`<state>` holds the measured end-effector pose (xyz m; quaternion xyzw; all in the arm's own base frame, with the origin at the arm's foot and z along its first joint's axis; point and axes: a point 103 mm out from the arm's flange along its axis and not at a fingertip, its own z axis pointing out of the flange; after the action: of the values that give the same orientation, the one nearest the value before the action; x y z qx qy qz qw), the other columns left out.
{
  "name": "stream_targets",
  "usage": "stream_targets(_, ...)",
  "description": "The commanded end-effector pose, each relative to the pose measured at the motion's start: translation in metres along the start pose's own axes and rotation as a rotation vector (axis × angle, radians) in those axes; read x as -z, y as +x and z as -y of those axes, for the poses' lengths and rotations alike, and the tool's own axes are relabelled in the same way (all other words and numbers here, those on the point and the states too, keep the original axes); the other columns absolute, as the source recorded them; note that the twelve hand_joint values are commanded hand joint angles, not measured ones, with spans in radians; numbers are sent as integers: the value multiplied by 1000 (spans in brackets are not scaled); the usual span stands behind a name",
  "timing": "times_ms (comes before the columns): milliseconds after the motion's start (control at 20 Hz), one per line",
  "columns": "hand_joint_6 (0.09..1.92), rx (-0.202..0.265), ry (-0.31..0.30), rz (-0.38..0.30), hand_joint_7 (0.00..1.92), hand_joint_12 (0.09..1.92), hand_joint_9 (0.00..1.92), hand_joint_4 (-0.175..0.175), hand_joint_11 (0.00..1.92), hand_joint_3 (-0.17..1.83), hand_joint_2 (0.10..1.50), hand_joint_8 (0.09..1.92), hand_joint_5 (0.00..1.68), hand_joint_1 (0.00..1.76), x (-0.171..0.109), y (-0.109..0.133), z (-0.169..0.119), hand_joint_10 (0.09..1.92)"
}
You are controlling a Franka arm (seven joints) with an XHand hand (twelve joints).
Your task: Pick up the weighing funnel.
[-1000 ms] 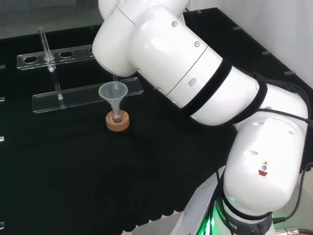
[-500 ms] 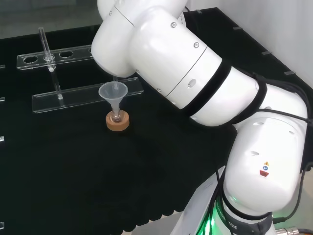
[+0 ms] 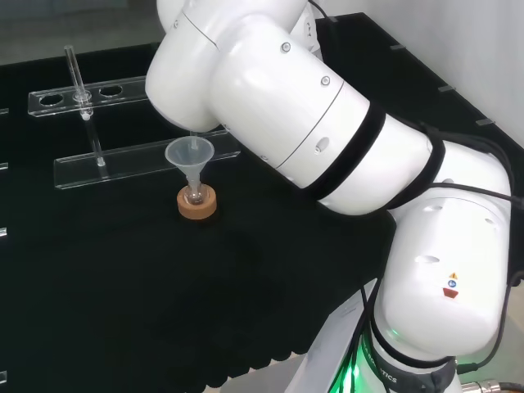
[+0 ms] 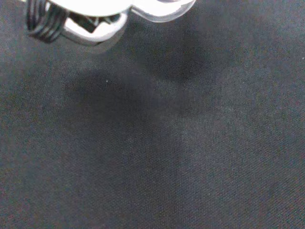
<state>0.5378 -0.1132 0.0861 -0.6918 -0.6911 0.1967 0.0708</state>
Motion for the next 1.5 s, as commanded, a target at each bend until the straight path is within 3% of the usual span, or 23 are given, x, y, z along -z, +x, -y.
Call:
stream_targets(50, 952, -4, -24, 4, 600, 1248, 878, 175, 631, 734, 679, 651, 1133, 1085, 15, 4, 13, 458)
stream_targets(750, 968, -38, -37, 77, 602, 1243, 879, 175, 633, 735, 683, 652, 1124, 1083, 62, 8, 64, 455)
stream_targets(1500, 972, -85, -69, 107, 597, 1240, 876, 175, 627, 734, 684, 651, 1122, 1082, 90, 21, 132, 453)
